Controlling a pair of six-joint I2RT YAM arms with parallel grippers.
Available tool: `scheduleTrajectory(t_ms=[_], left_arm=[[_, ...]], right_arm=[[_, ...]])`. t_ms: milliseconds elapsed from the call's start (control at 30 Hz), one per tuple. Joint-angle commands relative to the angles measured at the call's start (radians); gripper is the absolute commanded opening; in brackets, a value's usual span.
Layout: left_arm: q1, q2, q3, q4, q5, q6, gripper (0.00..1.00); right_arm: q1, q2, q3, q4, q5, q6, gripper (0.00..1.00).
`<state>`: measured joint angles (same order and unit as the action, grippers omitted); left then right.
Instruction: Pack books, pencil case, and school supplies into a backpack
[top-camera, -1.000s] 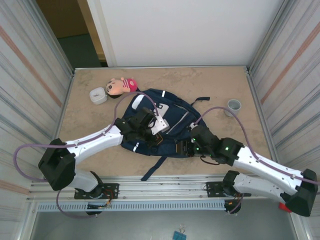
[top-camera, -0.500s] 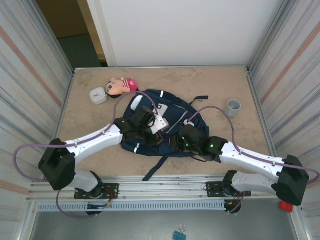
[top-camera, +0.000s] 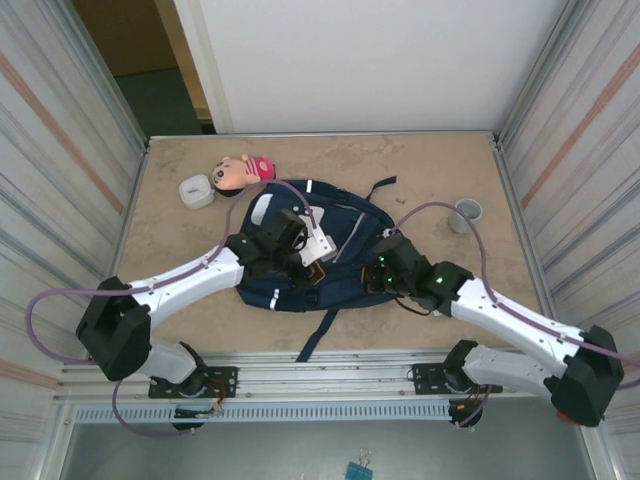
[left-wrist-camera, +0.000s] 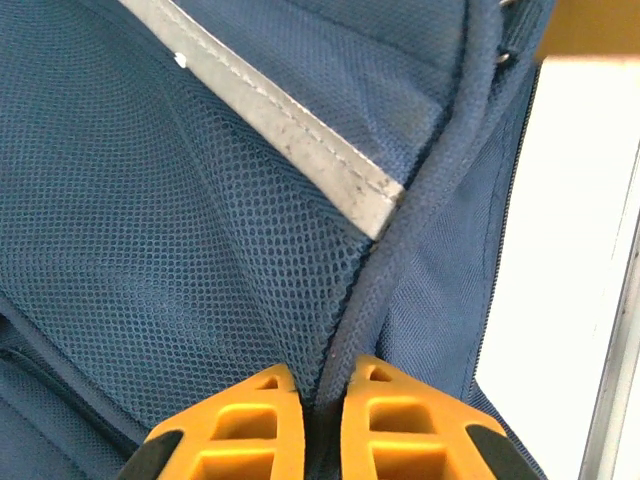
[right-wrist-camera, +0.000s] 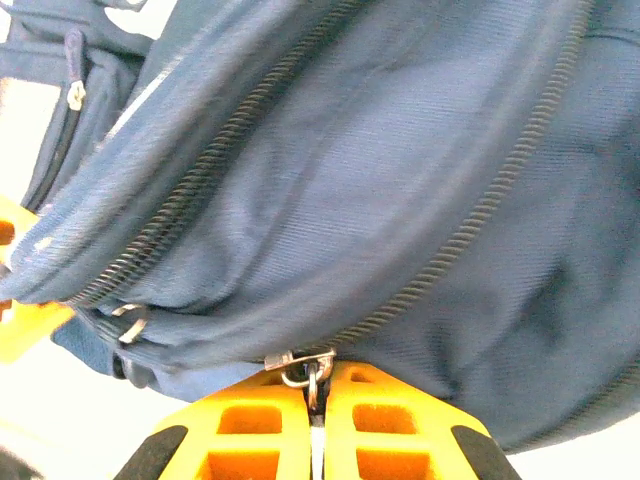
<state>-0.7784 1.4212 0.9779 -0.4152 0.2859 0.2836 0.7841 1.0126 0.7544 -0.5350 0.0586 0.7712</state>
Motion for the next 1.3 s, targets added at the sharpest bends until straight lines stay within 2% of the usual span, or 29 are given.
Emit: scheduleTrajectory(t_ms=[0, 200, 300, 367, 433, 500, 600, 700, 833, 967, 1100, 1267], left_arm=[[0.044, -0.041, -0.032, -0.142, -0.083, 0.093, 0.00], [0.080, -0.100, -0.105, -0.098, -0.052, 0.128, 0.00], [0.100, -0.146, -0.156, -0.078, -0.061, 0.153, 0.00], [0.122, -0.185, -0.186, -0.055, -0.060, 0.163, 0.15], [0.120, -0.226, -0.179, -0.062, -0.051, 0.171, 0.40], [0.091, -0.254, -0.133, -0.079, -0.048, 0.148, 0.60], [-0.028, -0.267, -0.057, -0.084, -0.136, 0.136, 0.72], [-0.146, -0.233, 0.002, -0.069, -0.176, 0.155, 0.73], [-0.260, -0.126, 0.063, -0.035, -0.221, 0.158, 0.73], [-0.283, -0.030, 0.062, 0.017, -0.253, 0.143, 0.61], [-0.284, 0.004, 0.027, 0.041, -0.298, 0.167, 0.30], [-0.278, -0.105, -0.094, 0.043, -0.263, 0.271, 0.10]], right_arm=[[-0.116, -0.072, 0.051, -0.215, -0.076, -0.164, 0.00], [-0.227, -0.048, 0.090, -0.273, -0.227, -0.315, 0.00], [-0.235, -0.028, 0.107, -0.249, -0.349, -0.359, 0.00], [-0.197, 0.012, 0.118, -0.214, -0.414, -0.347, 0.00], [-0.135, 0.025, 0.137, -0.189, -0.425, -0.339, 0.00], [-0.105, 0.036, 0.151, -0.176, -0.444, -0.323, 0.00], [-0.087, 0.046, 0.163, -0.152, -0.484, -0.300, 0.00], [-0.080, 0.053, 0.172, -0.152, -0.506, -0.291, 0.00], [-0.078, 0.055, 0.176, -0.149, -0.535, -0.288, 0.00], [-0.083, 0.053, 0.177, -0.137, -0.577, -0.288, 0.00], [-0.121, 0.050, 0.171, -0.126, -0.659, -0.298, 0.00], [-0.264, 0.056, 0.142, -0.172, -0.682, -0.366, 0.00]])
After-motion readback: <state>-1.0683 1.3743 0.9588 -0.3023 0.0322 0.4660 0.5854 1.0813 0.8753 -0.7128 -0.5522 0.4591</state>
